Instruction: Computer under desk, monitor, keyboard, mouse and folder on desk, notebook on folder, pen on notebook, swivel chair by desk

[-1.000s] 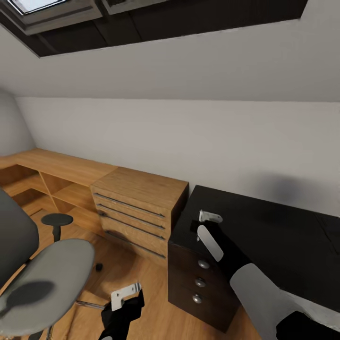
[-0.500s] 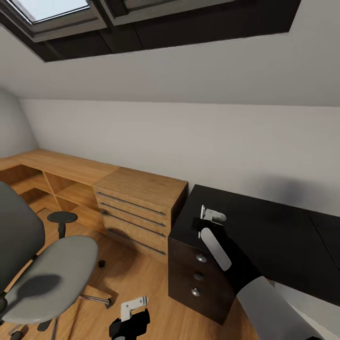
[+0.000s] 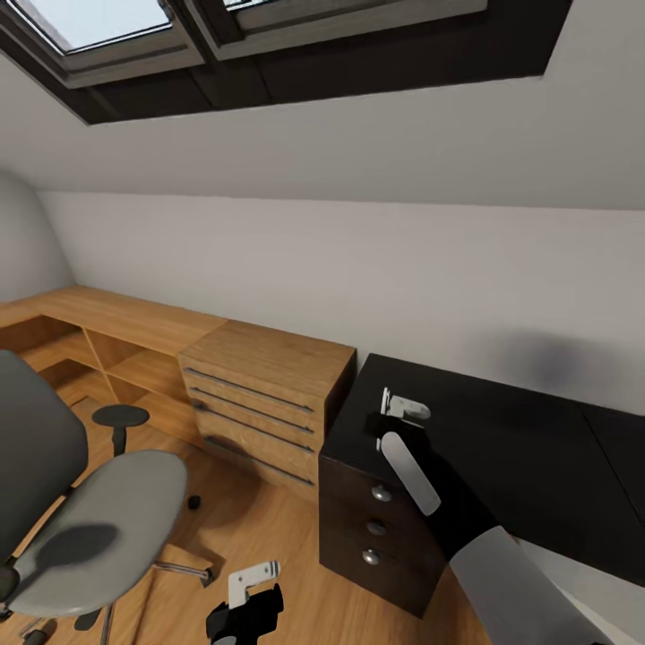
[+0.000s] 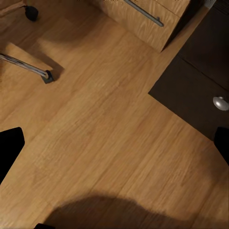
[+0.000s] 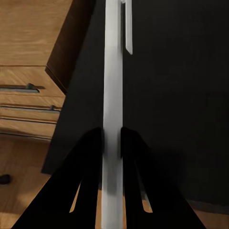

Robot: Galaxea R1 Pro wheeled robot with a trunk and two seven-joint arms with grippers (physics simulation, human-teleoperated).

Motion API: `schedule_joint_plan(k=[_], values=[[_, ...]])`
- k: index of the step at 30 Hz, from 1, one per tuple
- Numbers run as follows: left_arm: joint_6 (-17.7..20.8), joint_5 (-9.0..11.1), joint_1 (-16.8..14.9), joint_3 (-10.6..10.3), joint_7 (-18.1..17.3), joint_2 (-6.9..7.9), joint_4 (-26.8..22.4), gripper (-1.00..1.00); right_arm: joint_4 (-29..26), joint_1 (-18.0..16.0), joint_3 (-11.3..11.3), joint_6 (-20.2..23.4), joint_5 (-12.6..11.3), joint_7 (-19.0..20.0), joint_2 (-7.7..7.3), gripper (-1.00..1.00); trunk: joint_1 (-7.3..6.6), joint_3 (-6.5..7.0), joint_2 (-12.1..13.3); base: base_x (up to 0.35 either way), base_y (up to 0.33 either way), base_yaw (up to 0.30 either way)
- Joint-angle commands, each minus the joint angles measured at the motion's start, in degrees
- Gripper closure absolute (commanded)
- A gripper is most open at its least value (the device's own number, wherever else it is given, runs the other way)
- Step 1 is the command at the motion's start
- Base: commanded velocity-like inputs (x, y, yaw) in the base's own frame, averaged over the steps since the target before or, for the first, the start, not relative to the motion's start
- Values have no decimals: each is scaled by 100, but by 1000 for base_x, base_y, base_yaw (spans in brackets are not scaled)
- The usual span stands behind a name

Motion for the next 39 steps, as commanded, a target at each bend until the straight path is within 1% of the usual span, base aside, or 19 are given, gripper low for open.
schedule_joint_plan(k=[1, 10, 14, 18, 20, 24, 28, 34, 39], values=[[15, 38, -4, -8, 43, 2, -12, -100, -19, 3, 8, 10, -43, -39, -2, 100, -22, 12, 37, 0, 0, 0], [5, 37, -4, 6, 50, 2, -44, -100, -114, 57, 7, 5, -41, -47, -2, 100, -220, 173, 398, 0, 0, 0], [1, 37, -4, 7, 51, 2, -57, -100, -121, 60, 1, 2, -39, -47, -5, 100, -308, 249, 558, 0, 0, -85], [-8, 37, -4, 10, 56, 2, -75, -100, -123, 60, -7, 1, -42, -45, -56, 100, -308, 257, 558, 0, 0, -213], [-9, 37, -4, 19, 59, 6, -189, -100, -123, 60, -9, 1, -45, -41, -93, 100, -308, 259, 558, 0, 0, -260], [-6, 30, -4, 17, 67, 16, -334, -100, -123, 62, -10, 1, -47, -39, -116, 100, -308, 261, 558, 0, 0, -278], [0, 29, -4, 18, 69, 19, -376, -100, -123, 63, -17, 1, -47, -38, -123, 100, -308, 262, 558, 0, 0, -289], [-1, 28, -4, 17, 69, 20, -386, -100, -123, 68, -107, 1, -48, -38, -125, 100, -308, 262, 558, 0, 0, -285], [-1, 28, -4, 17, 69, 33, -387, -100, -123, 67, -195, 7, -48, -46, -125, 100, -308, 262, 558, 0, 0, -72]])
